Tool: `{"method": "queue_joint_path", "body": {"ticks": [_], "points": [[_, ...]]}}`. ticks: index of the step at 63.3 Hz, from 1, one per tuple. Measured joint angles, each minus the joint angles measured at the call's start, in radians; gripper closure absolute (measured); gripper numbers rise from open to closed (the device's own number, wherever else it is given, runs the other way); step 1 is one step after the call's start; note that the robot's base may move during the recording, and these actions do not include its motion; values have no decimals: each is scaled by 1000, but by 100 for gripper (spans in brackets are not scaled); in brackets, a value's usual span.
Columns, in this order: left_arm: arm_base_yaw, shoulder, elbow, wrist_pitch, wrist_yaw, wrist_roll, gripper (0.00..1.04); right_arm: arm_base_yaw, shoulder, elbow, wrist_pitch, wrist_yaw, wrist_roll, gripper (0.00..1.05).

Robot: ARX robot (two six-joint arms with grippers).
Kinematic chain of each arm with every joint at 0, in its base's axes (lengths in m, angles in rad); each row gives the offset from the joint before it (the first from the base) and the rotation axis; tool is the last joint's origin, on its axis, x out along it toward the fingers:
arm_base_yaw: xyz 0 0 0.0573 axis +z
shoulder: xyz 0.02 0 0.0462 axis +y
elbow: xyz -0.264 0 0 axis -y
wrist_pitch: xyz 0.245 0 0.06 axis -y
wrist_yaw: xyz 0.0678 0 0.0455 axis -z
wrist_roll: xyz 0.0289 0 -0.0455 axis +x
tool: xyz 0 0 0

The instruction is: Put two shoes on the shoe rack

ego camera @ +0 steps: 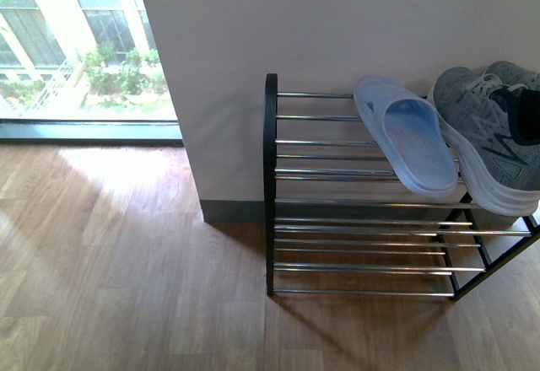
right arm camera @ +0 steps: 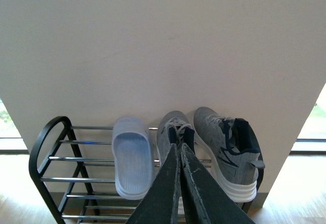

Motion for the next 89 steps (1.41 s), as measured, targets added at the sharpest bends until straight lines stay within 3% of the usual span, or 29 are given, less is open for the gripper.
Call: {"method": "queue_joint_path", "body": {"ticks": [12,17,43,51,57,63,81,89], "points": [[0,0,0,0,0,0,103,0,-54,0,-55,0,0,103],[0,0,0,0,0,0,103,0,-188,0,-217,0,0,103],[0,0,0,0,0,0,103,0,-225,0,-231,0,0,103],[0,-1,0,-2,5,0,103,0,-225,0,-231,0,0,83],[11,-54,46,-209,198,-115,103,0,-225,0,-231,0,0,68],[-63,-33,133,-340,326,-272,103,0,-226,0,-231,0,0,54],[-263,415,438,-294,426,-583,103,0,-226,0,-231,0,0,10],[-377,740,657,-301,440,-629,103,0,-226,0,-231,0,1,9]]}}
